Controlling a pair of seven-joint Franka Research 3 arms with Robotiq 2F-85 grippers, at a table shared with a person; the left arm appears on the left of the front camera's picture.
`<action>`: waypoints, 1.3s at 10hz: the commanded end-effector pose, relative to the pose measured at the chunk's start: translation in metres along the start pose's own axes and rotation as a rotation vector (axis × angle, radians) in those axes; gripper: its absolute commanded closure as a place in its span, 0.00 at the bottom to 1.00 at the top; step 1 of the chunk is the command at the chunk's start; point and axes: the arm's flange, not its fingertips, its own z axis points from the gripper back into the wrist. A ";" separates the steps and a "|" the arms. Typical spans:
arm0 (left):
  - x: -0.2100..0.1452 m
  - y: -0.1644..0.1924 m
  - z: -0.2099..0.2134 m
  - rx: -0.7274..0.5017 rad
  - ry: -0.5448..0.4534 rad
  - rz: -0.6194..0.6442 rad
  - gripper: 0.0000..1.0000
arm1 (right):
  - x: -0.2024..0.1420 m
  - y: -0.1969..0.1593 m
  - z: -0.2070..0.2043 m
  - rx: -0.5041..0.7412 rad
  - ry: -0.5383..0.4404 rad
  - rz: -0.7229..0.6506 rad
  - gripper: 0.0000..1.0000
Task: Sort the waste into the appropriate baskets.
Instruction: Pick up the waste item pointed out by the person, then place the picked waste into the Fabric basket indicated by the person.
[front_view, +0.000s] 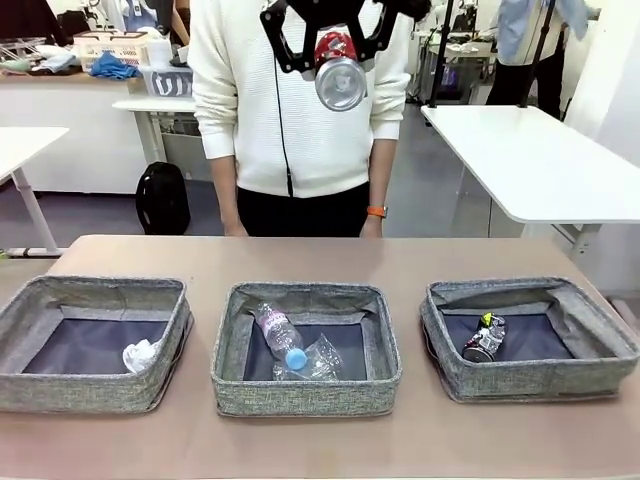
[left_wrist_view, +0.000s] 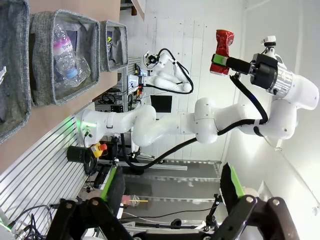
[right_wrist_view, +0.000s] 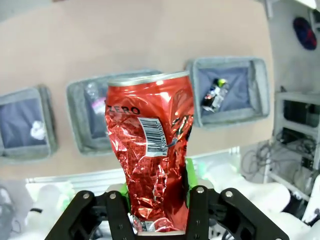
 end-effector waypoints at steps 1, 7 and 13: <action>-0.002 -0.002 0.000 -0.019 0.004 -0.022 0.00 | -0.003 0.000 -0.001 0.011 -0.021 0.005 0.63; -0.002 -0.002 0.000 -0.019 0.004 -0.022 0.00 | -0.003 0.000 -0.001 0.011 -0.021 0.005 0.63; -0.002 -0.002 0.000 -0.019 0.004 -0.022 0.00 | -0.003 0.000 -0.001 0.011 -0.021 0.005 0.63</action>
